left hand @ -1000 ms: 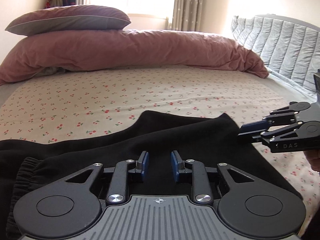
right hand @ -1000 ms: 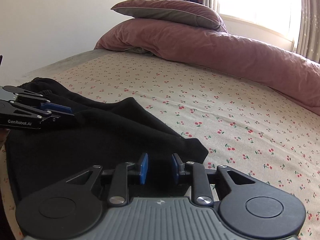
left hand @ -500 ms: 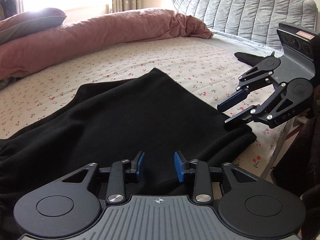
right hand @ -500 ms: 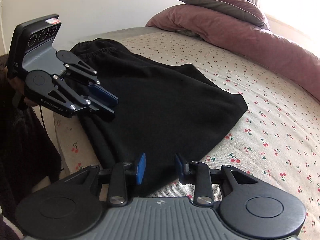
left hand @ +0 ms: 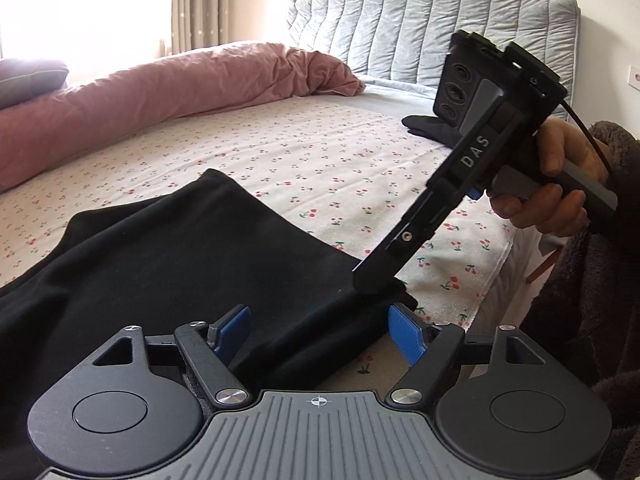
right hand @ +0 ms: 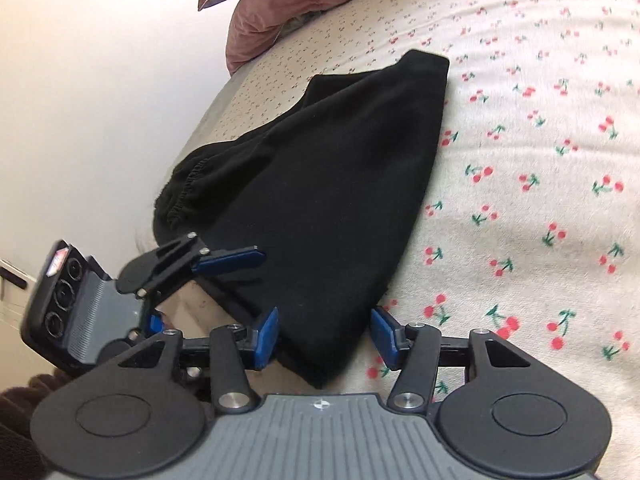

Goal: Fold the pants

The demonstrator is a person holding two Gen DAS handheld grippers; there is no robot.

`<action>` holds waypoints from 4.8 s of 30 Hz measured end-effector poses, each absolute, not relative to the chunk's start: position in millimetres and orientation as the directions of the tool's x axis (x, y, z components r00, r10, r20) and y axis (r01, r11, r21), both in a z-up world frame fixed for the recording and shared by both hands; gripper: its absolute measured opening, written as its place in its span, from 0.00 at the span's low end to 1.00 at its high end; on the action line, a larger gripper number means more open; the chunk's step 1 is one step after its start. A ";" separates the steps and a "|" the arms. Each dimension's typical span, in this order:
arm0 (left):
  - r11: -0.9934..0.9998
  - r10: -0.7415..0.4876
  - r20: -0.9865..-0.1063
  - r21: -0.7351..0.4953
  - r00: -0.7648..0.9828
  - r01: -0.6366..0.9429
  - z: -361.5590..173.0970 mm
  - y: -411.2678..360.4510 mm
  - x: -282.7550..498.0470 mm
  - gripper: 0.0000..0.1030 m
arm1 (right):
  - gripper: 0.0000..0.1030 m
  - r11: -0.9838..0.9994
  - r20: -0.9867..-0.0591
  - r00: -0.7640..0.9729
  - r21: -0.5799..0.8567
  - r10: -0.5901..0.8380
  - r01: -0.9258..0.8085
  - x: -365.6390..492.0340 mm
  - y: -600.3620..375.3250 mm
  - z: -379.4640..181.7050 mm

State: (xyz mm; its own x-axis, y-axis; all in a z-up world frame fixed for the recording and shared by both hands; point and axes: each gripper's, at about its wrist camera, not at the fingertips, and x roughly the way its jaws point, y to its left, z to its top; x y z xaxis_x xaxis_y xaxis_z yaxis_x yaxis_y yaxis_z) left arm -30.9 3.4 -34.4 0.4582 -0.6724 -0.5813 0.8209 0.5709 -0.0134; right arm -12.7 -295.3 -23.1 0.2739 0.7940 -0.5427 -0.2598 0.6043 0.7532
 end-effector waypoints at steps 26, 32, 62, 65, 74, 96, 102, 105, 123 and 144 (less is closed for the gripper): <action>0.698 -0.461 -0.503 0.303 0.731 0.648 -45.6 -44.5 -47.0 0.23 | 0.51 0.559 -0.429 0.455 0.804 0.780 -0.201 20.0 -320.1 0.2; 0.734 -0.475 -0.498 0.231 0.725 0.639 -40.1 -37.7 -48.3 0.17 | 0.50 0.619 -0.498 0.487 0.777 0.718 -0.118 53.1 -311.5 -33.1; 0.872 -0.162 -0.335 -0.489 0.928 -0.024 24.9 216.2 -33.4 0.13 | 0.10 0.550 -0.358 0.471 0.747 0.806 -0.373 158.1 -62.1 104.5; 0.837 -0.087 -0.358 -0.532 0.930 -0.126 18.1 243.2 -35.4 0.13 | 0.10 0.564 -0.401 0.428 0.732 0.810 -0.383 166.1 -16.5 99.7; 0.713 0.019 -0.450 -0.620 0.893 -0.327 -5.2 302.2 -35.5 0.15 | 0.12 0.591 -0.470 0.365 0.702 0.804 -0.398 183.2 74.6 82.5; 0.955 -0.025 -0.610 -0.250 0.792 -0.163 24.4 324.3 54.7 0.44 | 0.65 0.703 -0.516 0.481 0.572 0.709 -0.422 132.6 -53.8 52.1; 0.964 -0.049 -0.580 -0.240 0.813 -0.113 18.6 315.6 64.1 0.06 | 0.65 0.703 -0.521 0.484 0.609 0.704 -0.367 120.6 -78.7 27.6; 0.956 -0.044 -0.550 -0.266 0.834 -0.125 27.4 321.4 58.1 0.08 | 0.66 0.693 -0.515 0.479 0.628 0.711 -0.353 117.1 -85.3 22.7; 0.856 -0.382 -0.677 -0.516 0.629 -0.035 -29.5 374.0 134.2 0.69 | 0.39 0.512 -0.414 0.421 0.846 0.807 -0.149 186.6 -64.0 -36.5; 0.724 -0.540 -0.558 -0.689 0.630 0.010 -62.3 384.5 154.2 0.77 | 0.44 0.472 -0.361 0.402 0.853 0.842 -0.223 144.3 -70.7 -47.4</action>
